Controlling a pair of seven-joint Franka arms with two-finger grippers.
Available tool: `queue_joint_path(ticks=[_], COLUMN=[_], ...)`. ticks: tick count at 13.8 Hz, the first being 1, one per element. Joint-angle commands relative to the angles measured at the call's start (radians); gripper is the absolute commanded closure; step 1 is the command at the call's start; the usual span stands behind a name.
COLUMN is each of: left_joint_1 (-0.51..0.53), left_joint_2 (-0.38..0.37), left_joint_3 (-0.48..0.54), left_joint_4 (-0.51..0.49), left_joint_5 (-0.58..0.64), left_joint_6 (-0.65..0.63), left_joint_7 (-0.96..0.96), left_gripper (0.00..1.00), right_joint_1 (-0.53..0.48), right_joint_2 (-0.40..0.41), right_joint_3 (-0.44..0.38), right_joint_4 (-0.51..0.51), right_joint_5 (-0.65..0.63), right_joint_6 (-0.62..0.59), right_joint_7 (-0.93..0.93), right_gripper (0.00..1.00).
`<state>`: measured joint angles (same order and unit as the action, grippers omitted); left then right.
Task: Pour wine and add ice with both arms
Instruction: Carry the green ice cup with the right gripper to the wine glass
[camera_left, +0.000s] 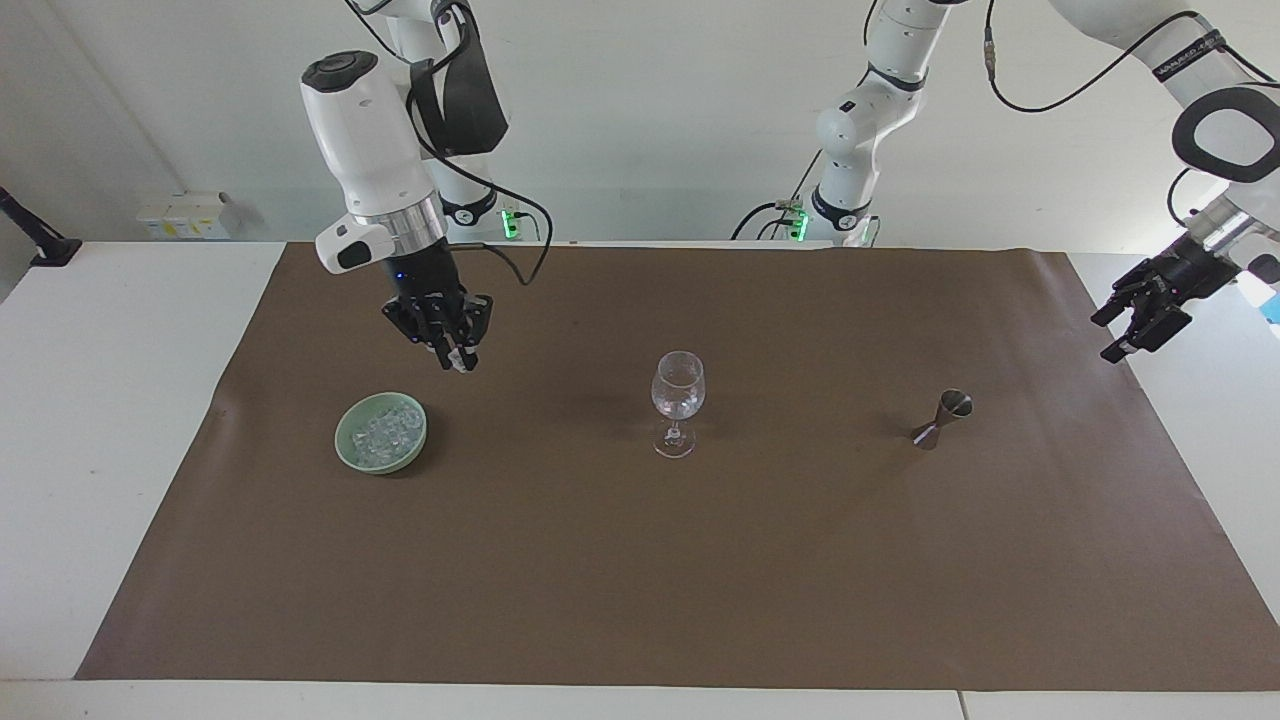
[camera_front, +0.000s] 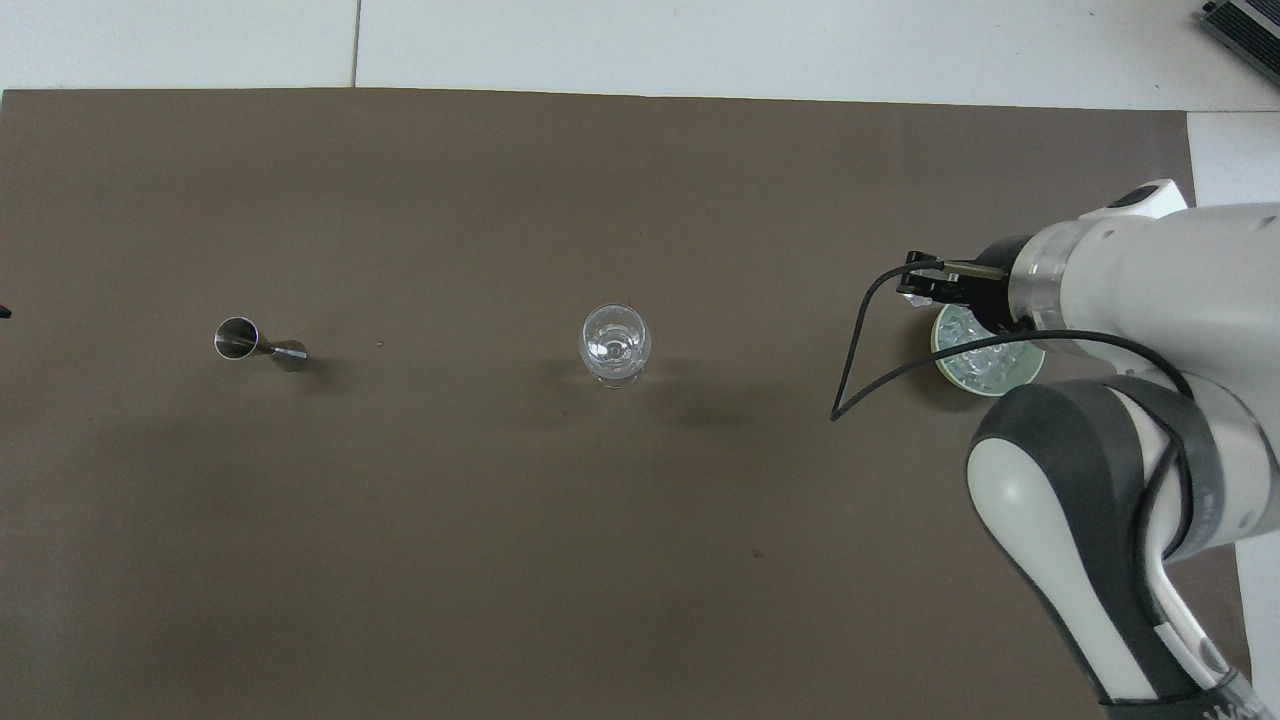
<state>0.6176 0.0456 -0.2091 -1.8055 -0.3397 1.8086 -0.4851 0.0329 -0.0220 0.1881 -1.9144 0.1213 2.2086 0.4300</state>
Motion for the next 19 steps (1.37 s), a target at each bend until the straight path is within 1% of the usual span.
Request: queue_joint_path(ticks=[1, 2, 5, 6, 8, 9, 11, 12, 13, 14, 15, 17, 18, 19], left_joint_1=[-0.012, -0.018, -0.1, -0.14, -0.263, -0.295, -0.347, -0.387, -0.413, -0.432, -0.473, -0.513, -0.548, -0.583], left_joint_2=[-0.027, -0.038, -0.072, -0.076, -0.084, -0.084, -0.087, -0.087, -0.089, -0.087, -0.087, -0.087, -0.087, -0.089], left_joint_3=[0.004, 0.0, 0.016, 0.039, 0.135, 0.157, 0.166, 0.184, 0.191, 0.189, 0.197, 0.204, 0.215, 0.25], left_joint_4=[0.067, 0.084, 0.104, 0.109, 0.141, 0.153, 0.163, 0.167, 0.195, 0.219, 0.228, 0.233, 0.233, 0.233], left_joint_5=[0.076, 0.093, 0.151, 0.16, 0.166, 0.166, 0.186, 0.224, 0.235, 0.24, 0.245, 0.255, 0.255, 0.257], left_joint_6=[-0.095, -0.115, -0.137, -0.141, -0.169, -0.184, -0.189, -0.187, -0.193, -0.207, -0.209, -0.213, -0.218, -0.222], left_joint_7=[0.069, 0.1, 0.164, 0.178, 0.232, 0.278, 0.35, 0.353, 0.353, 0.355, 0.359, 0.364, 0.367, 0.382], left_gripper=[0.0, 0.0, 0.0, 0.0, 0.0, 0.0, 0.0, 0.0, 0.0, 0.0, 0.0, 0.0, 0.0, 0.0], right_joint_1=[0.062, 0.088, 0.157, 0.176, 0.212, 0.228, 0.258, 0.274, 0.289, 0.295, 0.297, 0.321, 0.326, 0.335], right_joint_2=[0.014, 0.022, 0.053, 0.062, 0.082, 0.089, 0.105, 0.112, 0.123, 0.131, 0.132, 0.143, 0.148, 0.148], right_joint_3=[0.007, 0.008, 0.008, 0.008, 0.008, 0.008, 0.008, 0.008, 0.008, 0.008, 0.008, 0.008, 0.008, 0.008], right_joint_4=[0.0, 0.001, -0.002, -0.002, 0.0, 0.0, 0.0, 0.0, 0.0, 0.001, 0.001, 0.002, 0.001, -0.002], right_joint_5=[0.026, 0.026, 0.028, 0.043, 0.144, 0.176, 0.19, 0.19, 0.19, 0.19, 0.19, 0.19, 0.19, 0.19], right_joint_6=[0.068, 0.083, 0.153, 0.19, 0.262, 0.287, 0.328, 0.362, 0.396, 0.408, 0.408, 0.414, 0.419, 0.422], right_joint_7=[0.149, 0.203, 0.337, 0.372, 0.398, 0.4, 0.439, 0.479, 0.501, 0.506, 0.506, 0.509, 0.509, 0.509], right_gripper=[1.0, 1.0, 1.0, 1.0, 1.0, 1.0, 1.0, 1.0, 1.0, 1.0, 1.0, 1.0, 1.0, 1.0])
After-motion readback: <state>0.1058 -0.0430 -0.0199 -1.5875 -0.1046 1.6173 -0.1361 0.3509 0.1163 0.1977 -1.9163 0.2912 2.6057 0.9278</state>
